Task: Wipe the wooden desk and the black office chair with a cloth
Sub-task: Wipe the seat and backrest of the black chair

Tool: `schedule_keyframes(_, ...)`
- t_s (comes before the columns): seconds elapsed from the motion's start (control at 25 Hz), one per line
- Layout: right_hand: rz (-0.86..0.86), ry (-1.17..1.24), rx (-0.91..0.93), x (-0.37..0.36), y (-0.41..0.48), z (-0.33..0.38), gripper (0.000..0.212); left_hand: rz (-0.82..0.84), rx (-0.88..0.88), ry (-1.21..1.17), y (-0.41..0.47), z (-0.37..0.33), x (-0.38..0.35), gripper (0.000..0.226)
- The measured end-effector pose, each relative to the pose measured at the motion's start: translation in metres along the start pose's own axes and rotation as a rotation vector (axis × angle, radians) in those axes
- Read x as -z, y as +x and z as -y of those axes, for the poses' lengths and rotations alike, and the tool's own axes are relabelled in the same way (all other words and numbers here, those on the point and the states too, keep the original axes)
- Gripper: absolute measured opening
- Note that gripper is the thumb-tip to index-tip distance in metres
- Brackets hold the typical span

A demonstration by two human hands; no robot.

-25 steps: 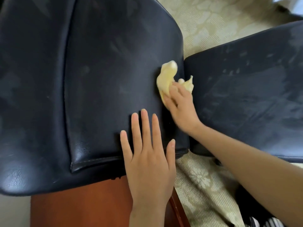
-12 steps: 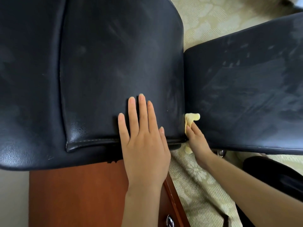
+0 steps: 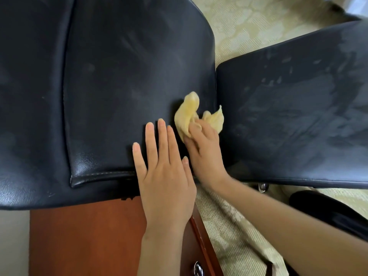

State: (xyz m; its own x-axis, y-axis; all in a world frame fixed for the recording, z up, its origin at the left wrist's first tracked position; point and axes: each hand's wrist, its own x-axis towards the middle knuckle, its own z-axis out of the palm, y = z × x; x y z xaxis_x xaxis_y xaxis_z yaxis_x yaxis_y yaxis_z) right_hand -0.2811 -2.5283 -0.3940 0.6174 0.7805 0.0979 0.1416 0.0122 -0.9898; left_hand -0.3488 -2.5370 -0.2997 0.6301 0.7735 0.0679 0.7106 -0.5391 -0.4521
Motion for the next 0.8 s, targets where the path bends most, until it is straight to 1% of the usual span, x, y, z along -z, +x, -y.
schedule_keyframes(0.12, 0.048, -0.048, 0.042, 0.001, 0.047, -0.018, 0.018, 0.001, -0.009, 0.024, 0.000, 0.000, 0.000, 0.061)
schedule_keyframes(0.2, 0.090, -0.030, -0.028, 0.003, 0.077, -0.033, 0.016, 0.001, -0.005, 0.038, -0.001, 0.000, -0.001, 0.062)
schedule_keyframes(0.28, 0.150, -0.026, -0.194, 0.008, 0.102, -0.051, 0.013, 0.001, -0.005, 0.048, -0.001, 0.000, -0.002, 0.063)
schedule_keyframes(0.32, 0.189, -0.004, -0.298, 0.011, 0.112, -0.062, 0.015, 0.002, -0.007, 0.047, -0.001, 0.000, -0.002, 0.063)
schedule_keyframes(0.36, 0.230, 0.034, -0.413, 0.015, 0.115, -0.071, 0.025, 0.004, -0.009, 0.041, -0.001, 0.000, -0.003, 0.063)
schedule_keyframes(0.4, 0.266, 0.081, -0.536, 0.018, 0.112, -0.081, 0.035, 0.002, -0.007, 0.032, -0.001, 0.000, -0.003, 0.064)
schedule_keyframes(0.44, 0.308, 0.104, -0.646, 0.020, 0.103, -0.090, 0.038, -0.001, -0.005, 0.026, 0.000, 0.000, -0.004, 0.064)
schedule_keyframes(0.52, 0.385, 0.098, -0.834, 0.022, 0.070, -0.101, 0.032, -0.001, -0.007, 0.019, 0.000, 0.000, -0.004, 0.064)
schedule_keyframes(0.6, 0.431, 0.177, -0.972, 0.023, 0.026, -0.107, 0.029, 0.006, -0.004, 0.014, -0.001, 0.000, -0.003, 0.064)
schedule_keyframes(0.68, 0.461, 0.235, -1.037, 0.030, -0.008, -0.106, 0.032, 0.010, -0.009, 0.027, 0.000, 0.001, -0.002, 0.064)
schedule_keyframes(0.76, 0.514, 0.185, -1.032, 0.040, -0.030, -0.103, 0.028, 0.011, -0.022, 0.039, 0.000, 0.002, -0.002, 0.064)
schedule_keyframes(0.8, 0.509, 0.177, -1.028, 0.045, -0.035, -0.101, 0.026, 0.011, -0.023, 0.041, 0.000, 0.002, -0.002, 0.064)
